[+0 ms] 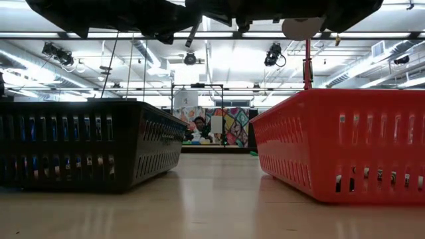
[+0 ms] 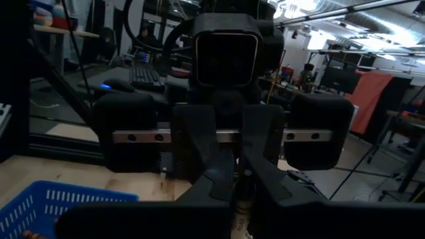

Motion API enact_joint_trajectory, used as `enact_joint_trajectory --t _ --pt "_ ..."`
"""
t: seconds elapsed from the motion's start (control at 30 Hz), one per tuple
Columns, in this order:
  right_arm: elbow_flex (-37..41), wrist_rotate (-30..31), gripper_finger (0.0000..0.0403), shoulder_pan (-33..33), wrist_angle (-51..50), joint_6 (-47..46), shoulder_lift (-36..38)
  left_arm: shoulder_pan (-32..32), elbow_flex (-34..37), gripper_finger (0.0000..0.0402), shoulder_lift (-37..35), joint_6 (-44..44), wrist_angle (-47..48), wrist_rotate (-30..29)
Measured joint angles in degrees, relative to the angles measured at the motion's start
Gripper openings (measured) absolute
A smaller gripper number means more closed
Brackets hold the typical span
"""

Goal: Sort crayons
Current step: Put the black crayon into the red basket

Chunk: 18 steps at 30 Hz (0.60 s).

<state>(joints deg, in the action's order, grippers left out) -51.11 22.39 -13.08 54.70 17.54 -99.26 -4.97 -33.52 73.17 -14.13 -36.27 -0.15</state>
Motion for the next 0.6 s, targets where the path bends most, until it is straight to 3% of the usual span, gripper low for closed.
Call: enact_joint_trajectory --t 0.43,0.6 --pt "0.0 1.01 0.0027 0.02 -0.05 -0.55 0.02 0.0 0.01 0.0147 0.0 -0.38 3.48 -2.78" --pt "-0.02 2.42 0.0032 0.02 -2.45 -5.24 0.04 0.0 0.02 0.0166 0.0 1.36 9.72 -4.98"
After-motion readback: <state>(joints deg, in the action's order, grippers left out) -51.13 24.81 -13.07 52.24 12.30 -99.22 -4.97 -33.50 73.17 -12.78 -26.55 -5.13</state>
